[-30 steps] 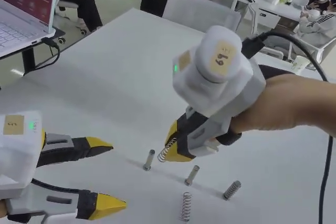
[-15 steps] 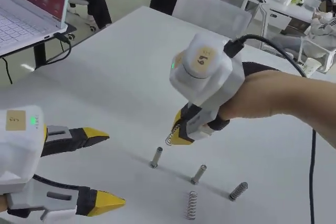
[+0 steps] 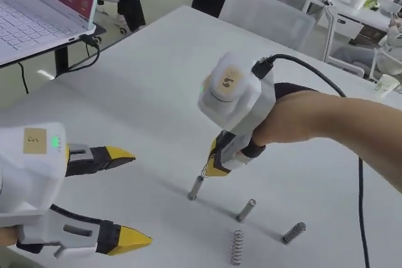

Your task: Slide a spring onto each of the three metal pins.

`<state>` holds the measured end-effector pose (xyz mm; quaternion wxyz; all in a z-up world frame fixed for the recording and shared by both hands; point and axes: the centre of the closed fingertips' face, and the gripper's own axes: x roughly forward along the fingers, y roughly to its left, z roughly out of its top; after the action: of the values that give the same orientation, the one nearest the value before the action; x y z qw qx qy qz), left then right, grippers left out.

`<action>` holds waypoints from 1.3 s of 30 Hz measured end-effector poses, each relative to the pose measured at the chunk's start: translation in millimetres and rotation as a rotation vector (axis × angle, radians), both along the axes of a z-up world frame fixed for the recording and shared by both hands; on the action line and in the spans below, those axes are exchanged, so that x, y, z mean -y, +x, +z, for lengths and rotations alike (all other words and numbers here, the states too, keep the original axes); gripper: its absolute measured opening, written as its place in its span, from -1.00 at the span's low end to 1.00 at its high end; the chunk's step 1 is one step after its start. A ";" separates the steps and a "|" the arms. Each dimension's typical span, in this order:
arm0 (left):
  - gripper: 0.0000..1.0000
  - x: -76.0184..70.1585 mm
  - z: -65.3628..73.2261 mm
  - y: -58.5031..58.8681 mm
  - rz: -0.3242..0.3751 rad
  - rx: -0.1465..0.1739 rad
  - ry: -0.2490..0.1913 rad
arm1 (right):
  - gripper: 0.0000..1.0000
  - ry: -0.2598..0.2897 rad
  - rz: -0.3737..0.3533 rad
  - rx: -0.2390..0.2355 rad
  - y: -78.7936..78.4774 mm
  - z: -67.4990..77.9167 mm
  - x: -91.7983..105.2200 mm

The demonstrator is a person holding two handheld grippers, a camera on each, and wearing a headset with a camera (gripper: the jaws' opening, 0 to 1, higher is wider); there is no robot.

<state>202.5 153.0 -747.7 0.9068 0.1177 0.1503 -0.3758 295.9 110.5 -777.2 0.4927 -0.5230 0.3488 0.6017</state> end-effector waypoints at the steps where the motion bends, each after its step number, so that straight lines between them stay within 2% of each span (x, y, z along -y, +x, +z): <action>1: 0.32 -0.1 -0.6 0.3 0.001 0.002 0.007 | -0.83 0.002 0.001 0.000 0.2 -0.8 -1.1; 5: 0.32 -0.4 -2.1 0.2 -0.002 0.002 0.023 | -0.83 0.000 0.006 -0.001 0.5 -4.5 -3.2; 23: 0.30 -2.2 -3.3 1.0 -0.001 0.001 0.019 | -0.83 -0.031 0.011 -0.011 1.4 -20.0 -2.7; 39: 0.28 -0.2 -4.9 3.4 -0.008 -0.008 0.023 | -0.83 -0.042 -0.002 -0.007 2.9 -59.4 -4.3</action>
<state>205.9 153.2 -752.7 0.9033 0.1272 0.1576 -0.3783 298.9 114.9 -836.6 0.4810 -0.5306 0.3637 0.5957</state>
